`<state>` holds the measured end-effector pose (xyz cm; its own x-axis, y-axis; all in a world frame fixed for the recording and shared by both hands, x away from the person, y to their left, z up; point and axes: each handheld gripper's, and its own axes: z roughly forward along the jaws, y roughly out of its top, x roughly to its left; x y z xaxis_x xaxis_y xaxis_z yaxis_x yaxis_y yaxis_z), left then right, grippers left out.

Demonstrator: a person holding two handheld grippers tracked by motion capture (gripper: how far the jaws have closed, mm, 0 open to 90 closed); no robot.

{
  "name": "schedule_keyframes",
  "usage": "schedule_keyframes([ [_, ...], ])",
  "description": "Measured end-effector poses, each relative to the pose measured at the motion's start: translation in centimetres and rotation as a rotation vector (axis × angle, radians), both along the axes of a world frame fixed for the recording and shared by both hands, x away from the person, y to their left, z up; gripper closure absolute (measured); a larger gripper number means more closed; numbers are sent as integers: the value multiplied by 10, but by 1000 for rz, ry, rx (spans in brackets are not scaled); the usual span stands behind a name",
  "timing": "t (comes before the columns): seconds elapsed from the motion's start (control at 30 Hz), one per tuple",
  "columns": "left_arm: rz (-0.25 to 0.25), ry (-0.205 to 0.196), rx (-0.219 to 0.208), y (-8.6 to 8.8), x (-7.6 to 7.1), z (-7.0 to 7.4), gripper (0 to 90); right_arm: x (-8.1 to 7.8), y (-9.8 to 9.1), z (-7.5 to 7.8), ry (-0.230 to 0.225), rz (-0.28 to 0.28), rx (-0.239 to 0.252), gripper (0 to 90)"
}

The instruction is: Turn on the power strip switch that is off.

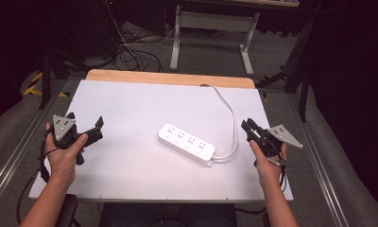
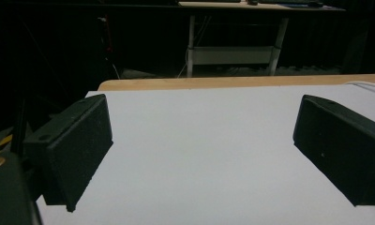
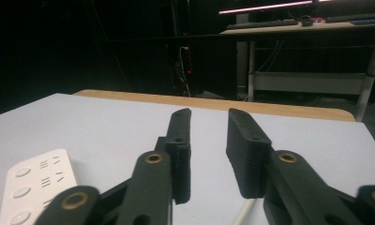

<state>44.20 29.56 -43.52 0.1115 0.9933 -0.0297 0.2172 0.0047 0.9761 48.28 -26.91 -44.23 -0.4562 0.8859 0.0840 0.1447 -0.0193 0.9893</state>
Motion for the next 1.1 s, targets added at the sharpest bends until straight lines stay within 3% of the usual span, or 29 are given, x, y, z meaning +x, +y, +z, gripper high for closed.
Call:
schedule_keyframes([
  [0.33,-5,-2,1,0,0,0,59,-4,3,5,8,50,-40,900],
  [0.63,-9,-1,4,-1,0,0,60,-4,11,10,39,102,-82,900],
  [1.1,-14,1,6,-1,0,0,61,-1,16,11,51,130,-71,900],
])
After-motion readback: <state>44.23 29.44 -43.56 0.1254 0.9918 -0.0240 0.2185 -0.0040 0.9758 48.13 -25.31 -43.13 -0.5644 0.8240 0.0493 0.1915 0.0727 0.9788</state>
